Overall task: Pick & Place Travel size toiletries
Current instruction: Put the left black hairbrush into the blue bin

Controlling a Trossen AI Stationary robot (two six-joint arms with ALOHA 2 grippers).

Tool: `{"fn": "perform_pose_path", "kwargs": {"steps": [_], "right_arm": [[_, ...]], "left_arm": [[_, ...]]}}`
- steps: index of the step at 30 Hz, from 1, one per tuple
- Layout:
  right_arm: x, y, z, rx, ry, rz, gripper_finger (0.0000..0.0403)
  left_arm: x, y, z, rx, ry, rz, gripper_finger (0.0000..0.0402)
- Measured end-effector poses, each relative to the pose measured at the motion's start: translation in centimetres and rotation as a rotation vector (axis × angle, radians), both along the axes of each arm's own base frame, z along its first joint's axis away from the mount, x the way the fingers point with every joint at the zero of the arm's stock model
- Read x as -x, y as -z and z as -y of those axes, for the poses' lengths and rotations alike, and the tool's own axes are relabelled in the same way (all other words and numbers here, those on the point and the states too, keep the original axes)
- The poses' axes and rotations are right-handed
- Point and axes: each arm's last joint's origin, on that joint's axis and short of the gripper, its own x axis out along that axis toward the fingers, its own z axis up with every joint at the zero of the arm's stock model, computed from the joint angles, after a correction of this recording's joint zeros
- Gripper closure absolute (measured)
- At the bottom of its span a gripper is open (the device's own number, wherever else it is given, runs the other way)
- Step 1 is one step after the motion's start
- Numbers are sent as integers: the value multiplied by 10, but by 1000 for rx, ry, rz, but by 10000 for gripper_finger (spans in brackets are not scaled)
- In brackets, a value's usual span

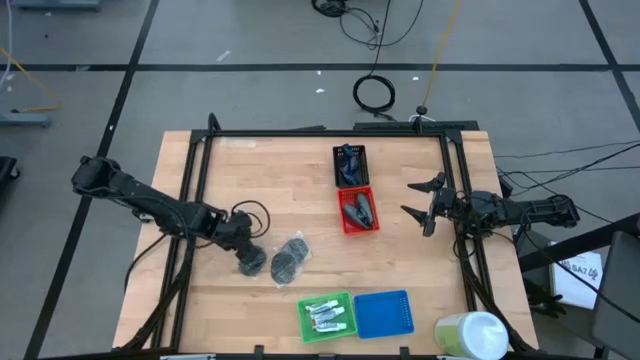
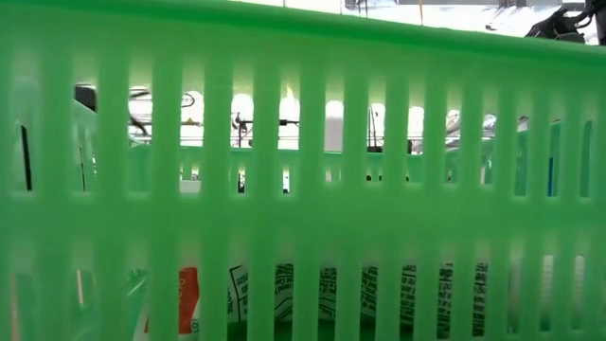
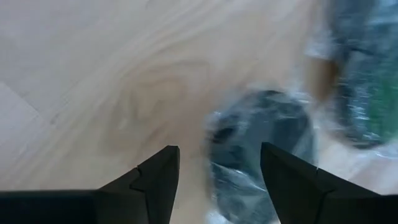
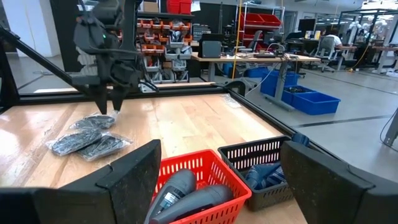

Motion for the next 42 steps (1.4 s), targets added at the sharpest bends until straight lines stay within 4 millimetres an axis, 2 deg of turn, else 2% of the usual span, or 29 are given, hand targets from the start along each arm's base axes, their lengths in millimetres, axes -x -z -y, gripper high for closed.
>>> {"fn": "perform_pose_path", "kwargs": {"steps": [5, 12, 16, 23, 29, 35, 42], "right_arm": [[0, 0, 0, 0, 0, 0, 85], [0, 0, 0, 0, 0, 0, 85], [0, 0, 0, 0, 0, 1, 85], [0, 0, 0, 0, 0, 0, 85], [0, 0, 0, 0, 0, 0, 85], [0, 0, 0, 0, 0, 0, 85], [0, 0, 0, 0, 0, 0, 85]], "left_arm": [[2, 17, -2, 41, -4, 83, 179], [9, 28, -4, 54, -45, 74, 191], [5, 26, -1, 66, 7, 148, 239], [3, 25, 0, 77, 54, 167, 379], [2, 24, 0, 53, 91, 190, 398], [-4, 8, 1, 30, 123, 273, 400], [-11, -37, -1, -111, 169, 479, 401]]}}
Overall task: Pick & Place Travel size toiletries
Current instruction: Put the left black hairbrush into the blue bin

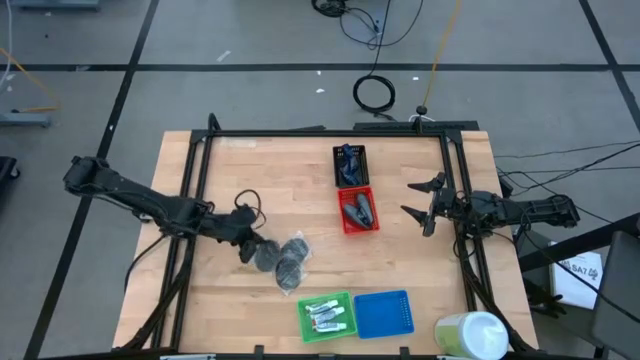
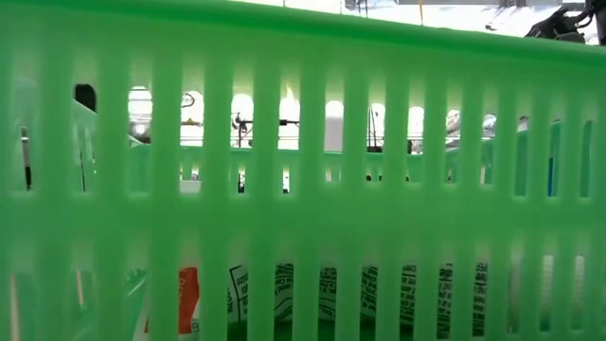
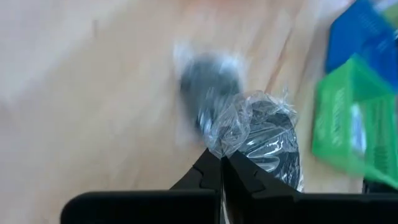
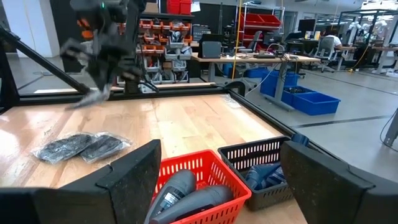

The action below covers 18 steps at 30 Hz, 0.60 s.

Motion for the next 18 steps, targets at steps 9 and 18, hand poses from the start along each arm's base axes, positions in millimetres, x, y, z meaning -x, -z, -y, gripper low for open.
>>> {"fn": "perform_pose_path", "kwargs": {"steps": [9, 18], "right_arm": [[0, 0, 0, -2, 0, 2, 85], [0, -8, 0, -183, -6, 136, 85]], "left_arm": [[0, -52, -11, -457, -89, 229, 401], [-5, -68, -22, -790, -290, 281, 401]]}}
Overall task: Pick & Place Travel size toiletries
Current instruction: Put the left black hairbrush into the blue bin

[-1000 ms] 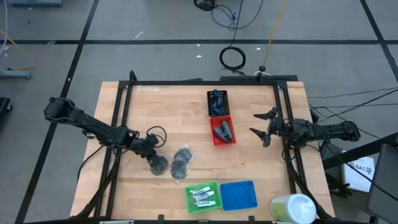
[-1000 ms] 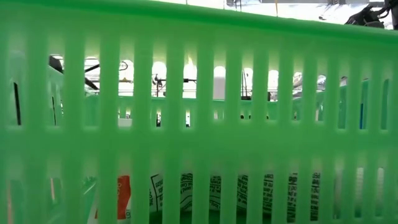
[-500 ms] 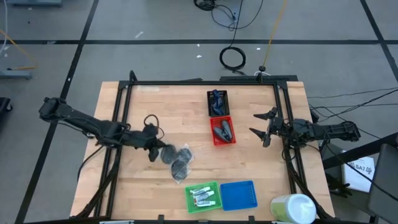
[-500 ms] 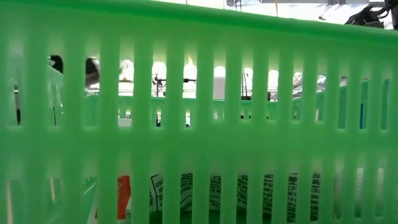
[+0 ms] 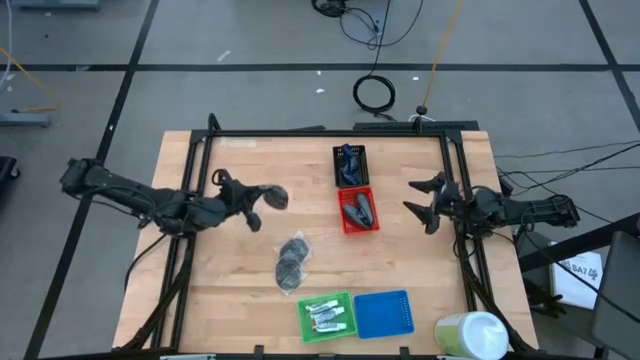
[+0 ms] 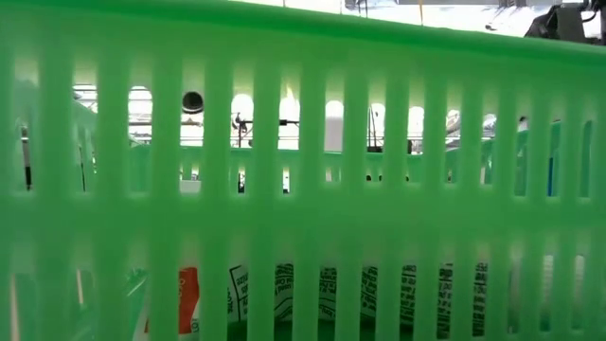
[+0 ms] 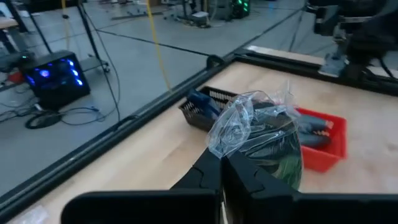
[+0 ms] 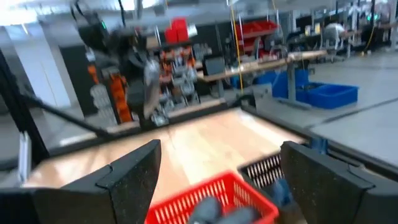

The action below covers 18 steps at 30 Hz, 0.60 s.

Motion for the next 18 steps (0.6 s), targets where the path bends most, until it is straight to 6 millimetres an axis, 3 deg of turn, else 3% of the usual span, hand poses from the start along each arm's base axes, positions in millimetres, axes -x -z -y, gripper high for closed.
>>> {"fn": "perform_pose_path", "kwargs": {"steps": [7, 13, 18], "right_arm": [[1, -6, 0, -36, -3, 71, 85], [-2, -4, 0, -98, -6, 62, 85], [-11, -4, -1, 50, 10, 1, 85]], "left_arm": [[-14, 7, -9, -13, -57, -13, 401], [-39, 17, -12, -26, -11, -16, 401], [-67, 19, -17, -138, 108, 39, 401]]}}
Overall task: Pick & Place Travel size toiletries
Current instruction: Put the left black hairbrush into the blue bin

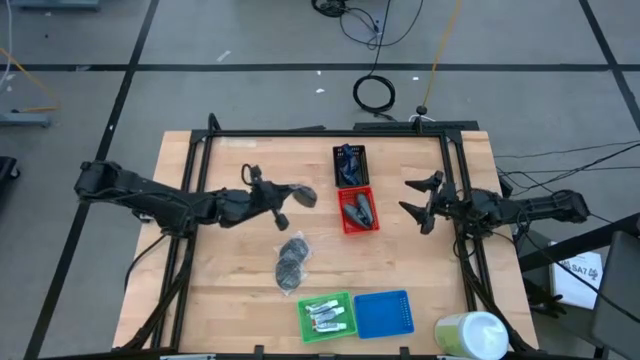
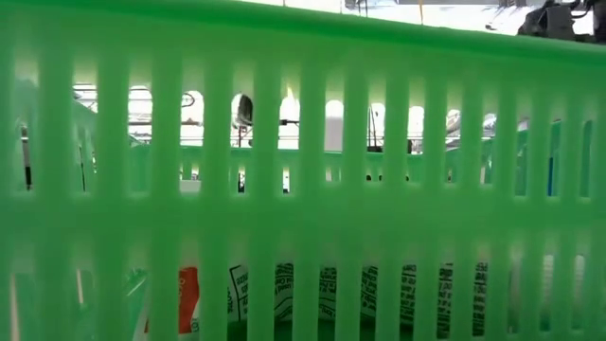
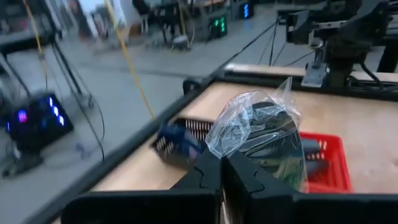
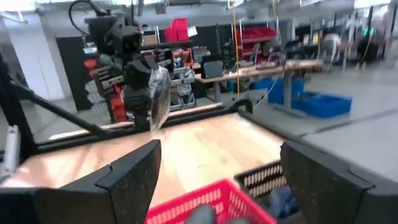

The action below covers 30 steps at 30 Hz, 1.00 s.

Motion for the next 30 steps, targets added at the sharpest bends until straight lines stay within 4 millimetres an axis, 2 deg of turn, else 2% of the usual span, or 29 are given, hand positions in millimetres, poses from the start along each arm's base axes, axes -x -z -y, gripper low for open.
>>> {"fn": "perform_pose_path", "kwargs": {"steps": [4, 8, 13, 18, 24, 30], "right_arm": [[-8, -10, 2, 22, 98, 86, 85], [-13, -16, 3, 2, 161, 154, 85], [-26, -10, 2, 6, 156, 111, 85], [-44, -2, -1, 22, 95, 56, 85], [-91, -25, -3, 86, 25, 1, 85], [-145, -41, 1, 139, 13, -56, 85]], "left_arm": [[-9, -2, -6, -88, 7, 34, 401], [-11, -1, -12, -89, 34, 39, 401], [-13, -2, -15, -60, 189, 60, 401], [-13, -5, -20, -61, 180, 94, 401], [-22, -3, -23, -73, 175, 139, 401], [-50, 1, -24, -93, 192, 90, 401]]}}
